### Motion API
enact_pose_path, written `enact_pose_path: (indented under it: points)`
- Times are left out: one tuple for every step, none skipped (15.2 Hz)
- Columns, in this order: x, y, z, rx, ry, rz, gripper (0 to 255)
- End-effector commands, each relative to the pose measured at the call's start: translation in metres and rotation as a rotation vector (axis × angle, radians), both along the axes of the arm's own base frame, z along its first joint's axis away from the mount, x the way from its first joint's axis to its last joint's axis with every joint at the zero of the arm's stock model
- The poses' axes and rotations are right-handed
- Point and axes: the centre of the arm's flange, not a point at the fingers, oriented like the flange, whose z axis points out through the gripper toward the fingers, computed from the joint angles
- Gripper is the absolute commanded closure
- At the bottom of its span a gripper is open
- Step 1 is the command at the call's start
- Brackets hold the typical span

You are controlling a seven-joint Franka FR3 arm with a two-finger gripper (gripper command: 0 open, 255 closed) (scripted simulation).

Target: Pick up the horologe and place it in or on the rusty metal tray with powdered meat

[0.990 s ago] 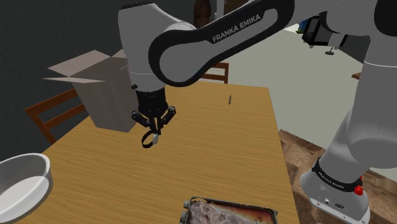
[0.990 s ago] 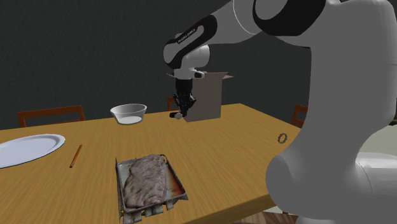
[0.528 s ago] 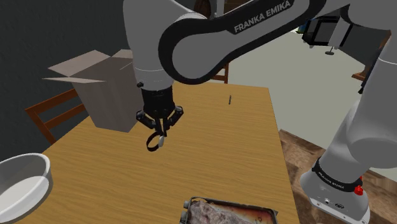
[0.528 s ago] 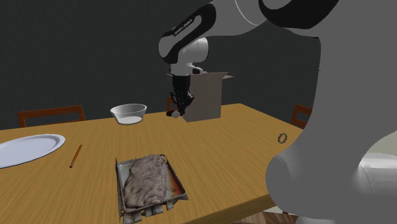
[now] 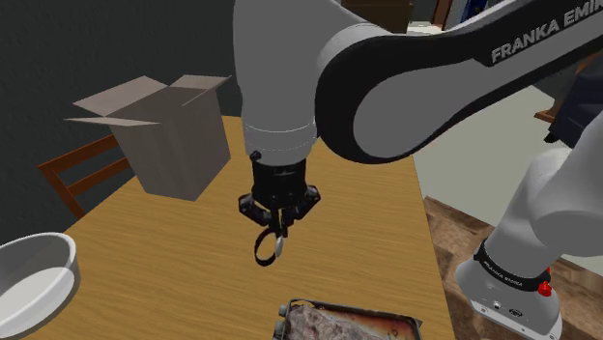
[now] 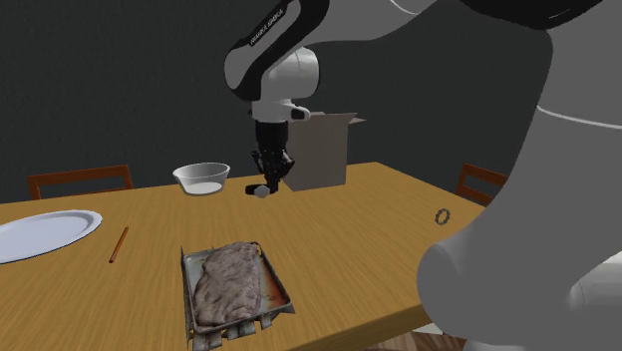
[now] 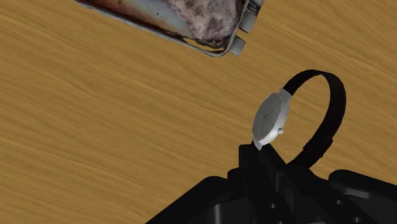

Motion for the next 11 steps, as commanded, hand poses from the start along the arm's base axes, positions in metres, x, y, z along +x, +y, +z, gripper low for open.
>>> enact_pose_path:
  points:
    - [-0.027, 0.003, 0.003, 0.000, 0.001, -0.001, 255]
    - [-0.040, 0.004, 0.003, 0.000, 0.001, -0.001, 255]
    - [-0.053, 0.005, 0.004, 0.000, 0.001, -0.001, 255]
    - [-0.066, 0.006, 0.005, 0.000, 0.001, -0.001, 255]
    - [-0.079, 0.006, 0.005, 0.000, 0.001, -0.001, 255]
    - [-0.092, 0.007, 0.006, 0.000, 0.001, -0.001, 255]
    - [-0.106, 0.008, 0.006, 0.000, 0.001, -0.001, 255]
    - [-0.119, 0.009, 0.007, 0.000, 0.001, -0.001, 255]
    - [-0.132, 0.010, 0.008, 0.000, 0.001, -0.001, 255]
    - [-0.145, 0.010, 0.008, 0.000, 0.001, -0.001, 255]
    - [-0.158, 0.011, 0.009, 0.000, 0.001, -0.001, 255]
